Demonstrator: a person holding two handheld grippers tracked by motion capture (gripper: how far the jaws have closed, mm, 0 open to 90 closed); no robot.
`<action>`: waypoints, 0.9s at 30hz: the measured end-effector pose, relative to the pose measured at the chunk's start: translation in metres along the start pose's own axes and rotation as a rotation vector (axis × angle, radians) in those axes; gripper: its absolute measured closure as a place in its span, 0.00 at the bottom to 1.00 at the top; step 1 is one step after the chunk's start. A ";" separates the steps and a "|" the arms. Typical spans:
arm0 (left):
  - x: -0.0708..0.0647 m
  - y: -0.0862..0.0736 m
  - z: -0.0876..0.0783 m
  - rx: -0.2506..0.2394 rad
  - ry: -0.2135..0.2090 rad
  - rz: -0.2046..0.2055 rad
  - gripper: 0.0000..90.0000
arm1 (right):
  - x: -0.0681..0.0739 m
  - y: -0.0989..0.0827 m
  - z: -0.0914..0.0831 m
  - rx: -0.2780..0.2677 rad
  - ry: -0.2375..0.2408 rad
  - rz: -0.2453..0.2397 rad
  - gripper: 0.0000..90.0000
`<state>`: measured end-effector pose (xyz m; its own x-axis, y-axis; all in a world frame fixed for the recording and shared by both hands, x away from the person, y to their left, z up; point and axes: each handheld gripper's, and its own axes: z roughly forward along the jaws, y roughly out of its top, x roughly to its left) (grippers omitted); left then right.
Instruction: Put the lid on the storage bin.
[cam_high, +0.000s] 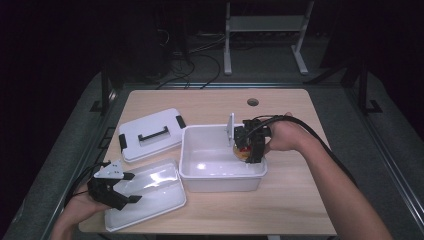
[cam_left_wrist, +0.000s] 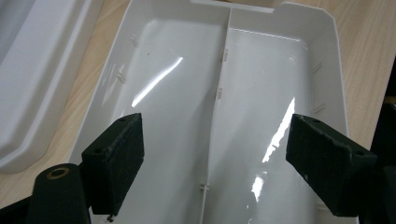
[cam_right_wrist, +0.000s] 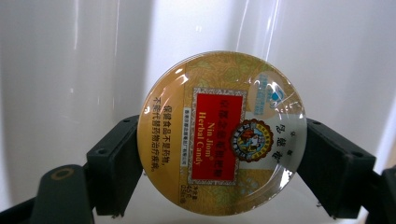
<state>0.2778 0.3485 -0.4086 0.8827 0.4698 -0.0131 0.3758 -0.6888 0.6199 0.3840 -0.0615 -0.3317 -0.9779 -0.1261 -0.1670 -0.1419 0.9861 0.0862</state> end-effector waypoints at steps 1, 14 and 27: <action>0.000 0.000 0.000 0.001 -0.001 0.000 0.21 | 0.001 0.000 0.003 0.002 0.005 0.007 0.22; 0.000 -0.001 0.003 0.005 -0.007 -0.002 0.20 | 0.003 0.006 0.022 0.033 0.026 0.005 0.22; 0.000 -0.002 0.001 -0.004 -0.012 -0.002 0.20 | 0.000 0.012 0.036 0.070 0.053 0.036 0.22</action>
<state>0.2776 0.3494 -0.4104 0.8852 0.4645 -0.0236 0.3764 -0.6856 0.6232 0.3877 -0.0459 -0.3657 -0.9892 -0.0943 -0.1124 -0.0973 0.9950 0.0215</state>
